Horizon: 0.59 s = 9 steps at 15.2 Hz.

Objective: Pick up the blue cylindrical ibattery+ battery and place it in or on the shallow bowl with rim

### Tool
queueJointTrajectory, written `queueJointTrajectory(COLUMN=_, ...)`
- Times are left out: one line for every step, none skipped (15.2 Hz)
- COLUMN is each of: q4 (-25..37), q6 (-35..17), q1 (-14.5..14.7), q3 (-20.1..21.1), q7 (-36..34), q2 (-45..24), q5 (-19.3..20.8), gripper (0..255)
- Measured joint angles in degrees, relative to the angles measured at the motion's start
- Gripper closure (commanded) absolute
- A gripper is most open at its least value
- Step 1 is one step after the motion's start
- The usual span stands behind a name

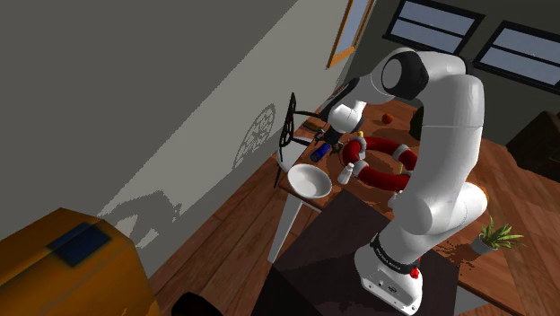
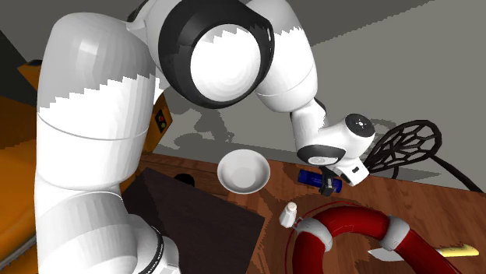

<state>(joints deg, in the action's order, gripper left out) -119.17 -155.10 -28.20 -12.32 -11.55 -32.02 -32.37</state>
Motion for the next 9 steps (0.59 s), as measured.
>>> queueJointTrajectory(q4=0.0, q6=0.0, q1=0.0, q3=0.0, q7=0.0, q2=0.0, q5=0.0, gripper=0)
queueJointTrajectory(q4=0.0, q6=0.0, q1=0.0, q3=0.0, q7=0.0, q2=0.0, q5=0.0, gripper=0)
queueJointTrajectory(q4=0.0, q6=0.0, q1=0.0, q3=0.0, q7=0.0, q2=0.0, q5=0.0, gripper=255)
queueJointTrajectory(q4=0.0, q6=0.0, q1=0.0, q3=0.0, q7=0.0, q2=0.0, q5=0.0, gripper=255)
queueJointTrajectory(q4=0.0, q6=0.0, q1=0.0, q3=0.0, q7=0.0, q2=0.0, q5=0.0, gripper=255)
queueJointTrajectory(q4=0.0, q6=0.0, q1=0.0, q3=0.0, q7=0.0, q2=0.0, q5=0.0, gripper=255)
queueJointTrajectory(q4=0.0, q6=0.0, q1=0.0, q3=0.0, q7=0.0, q2=0.0, q5=0.0, gripper=255)
queueJointTrajectory(q4=0.0, q6=0.0, q1=0.0, q3=0.0, q7=0.0, q2=0.1, q5=0.0, gripper=255)
queueJointTrajectory(q4=0.0, q6=0.0, q1=0.0, q3=0.0, q7=0.0, q2=0.0, q5=0.0, gripper=255)
